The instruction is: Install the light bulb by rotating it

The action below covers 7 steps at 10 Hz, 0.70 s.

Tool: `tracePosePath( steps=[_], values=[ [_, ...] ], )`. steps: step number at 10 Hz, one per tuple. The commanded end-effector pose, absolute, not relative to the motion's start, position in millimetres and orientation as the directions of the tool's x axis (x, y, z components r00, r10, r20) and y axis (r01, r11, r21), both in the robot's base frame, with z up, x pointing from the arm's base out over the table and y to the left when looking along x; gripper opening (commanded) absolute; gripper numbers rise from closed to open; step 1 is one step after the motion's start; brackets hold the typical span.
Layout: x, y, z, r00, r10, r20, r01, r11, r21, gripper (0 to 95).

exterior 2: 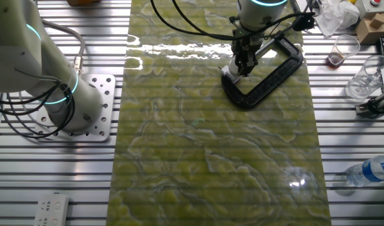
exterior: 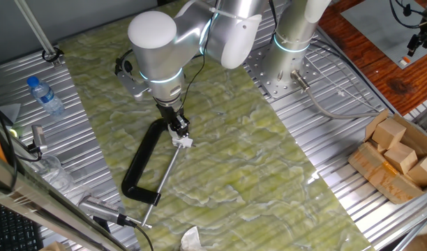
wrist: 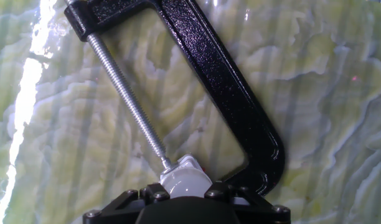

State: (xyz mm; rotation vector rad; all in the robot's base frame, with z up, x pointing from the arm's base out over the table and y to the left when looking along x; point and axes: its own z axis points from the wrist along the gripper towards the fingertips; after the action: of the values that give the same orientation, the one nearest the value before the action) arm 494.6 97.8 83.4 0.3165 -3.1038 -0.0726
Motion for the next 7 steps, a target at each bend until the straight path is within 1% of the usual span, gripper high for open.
tracePosePath(
  steps=[1,2,7],
  values=[
    [493.7,97.8,84.1,-0.911,-0.412,0.009,-0.411,0.911,0.040,38.0],
    [493.8,97.8,83.9,-0.914,-0.405,0.002,-0.405,0.914,0.035,76.0],
    [493.8,97.7,83.2,-0.916,-0.401,0.004,-0.401,0.916,0.022,76.0]
  ],
)
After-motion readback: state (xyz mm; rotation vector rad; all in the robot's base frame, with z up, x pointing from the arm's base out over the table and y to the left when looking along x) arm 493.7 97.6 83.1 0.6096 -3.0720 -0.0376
